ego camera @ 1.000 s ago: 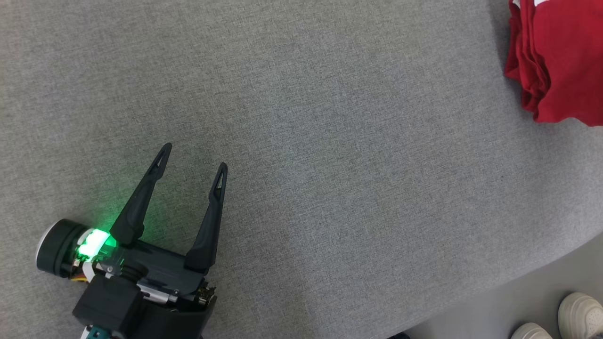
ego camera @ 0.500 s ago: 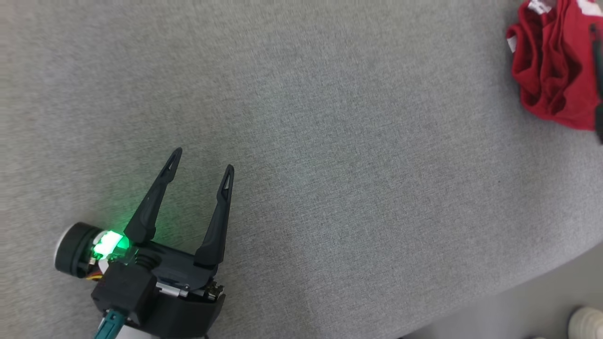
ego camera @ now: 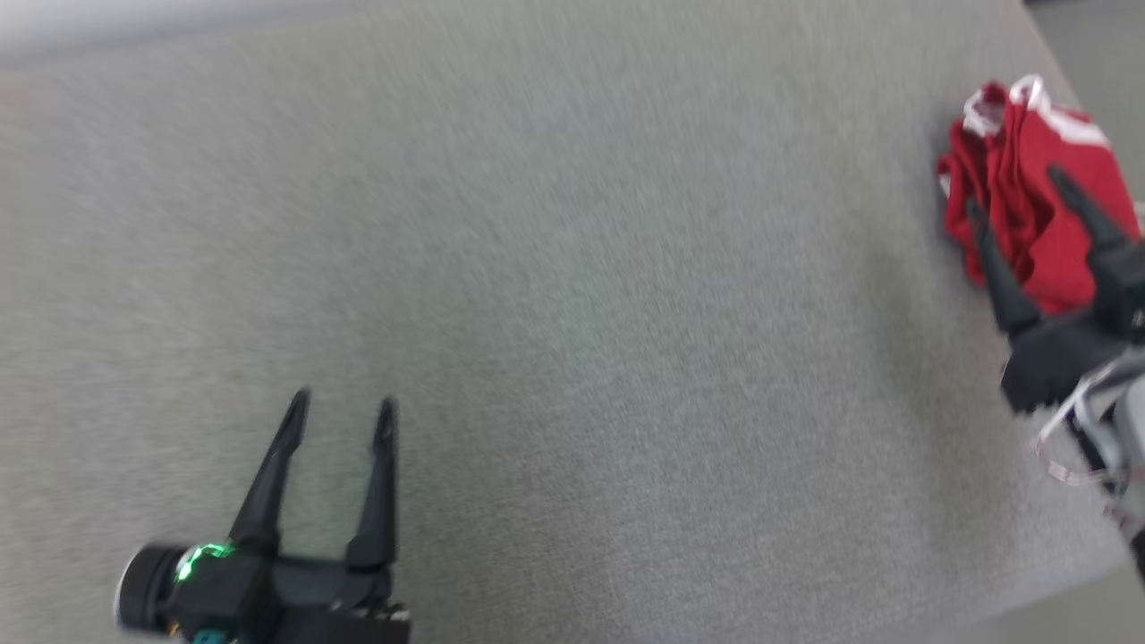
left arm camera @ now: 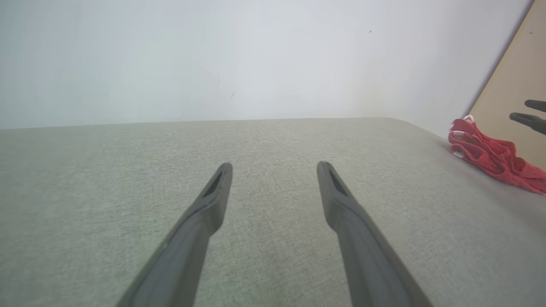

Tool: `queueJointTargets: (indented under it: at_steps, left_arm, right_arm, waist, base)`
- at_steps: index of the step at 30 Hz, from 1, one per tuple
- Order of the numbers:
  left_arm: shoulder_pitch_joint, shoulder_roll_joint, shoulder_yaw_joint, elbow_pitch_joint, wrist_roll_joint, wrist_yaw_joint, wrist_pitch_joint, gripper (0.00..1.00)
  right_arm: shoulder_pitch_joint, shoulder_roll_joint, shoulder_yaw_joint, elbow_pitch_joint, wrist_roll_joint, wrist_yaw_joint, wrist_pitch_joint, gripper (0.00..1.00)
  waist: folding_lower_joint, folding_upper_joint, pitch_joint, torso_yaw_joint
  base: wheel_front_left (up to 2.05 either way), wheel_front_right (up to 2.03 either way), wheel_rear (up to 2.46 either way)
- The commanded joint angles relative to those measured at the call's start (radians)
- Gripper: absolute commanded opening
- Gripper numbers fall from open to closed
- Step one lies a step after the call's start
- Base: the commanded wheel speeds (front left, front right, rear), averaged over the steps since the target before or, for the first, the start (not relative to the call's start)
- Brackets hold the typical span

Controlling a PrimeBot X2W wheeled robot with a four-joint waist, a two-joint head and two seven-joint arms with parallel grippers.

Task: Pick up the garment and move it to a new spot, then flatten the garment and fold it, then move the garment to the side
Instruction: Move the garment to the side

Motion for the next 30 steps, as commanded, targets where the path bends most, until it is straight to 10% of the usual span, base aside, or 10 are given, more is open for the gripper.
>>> queueJointTargets:
  at_steps: [1, 30]
  left_arm:
    - [0.021, -0.006, 0.013, 0.006, -0.003, 0.006, -0.003, 1.0]
    - [0.255, -0.055, 0.24, 0.16, -0.076, 0.056, -0.003, 1.0]
  right_arm:
    - [0.034, 0.005, -0.004, -0.012, 0.012, -0.003, -0.006, 1.0]
    - [0.593, 0.32, -0.203, -0.312, -0.029, -0.003, -0.021, 1.0]
  waist:
    - [0.0002, 0.0, -0.143, 0.083]
    - [0.0002, 0.0, -0.438, 0.189]
  base:
    - [0.0, 0.0, 0.0]
    - [0.0, 0.0, 0.0]
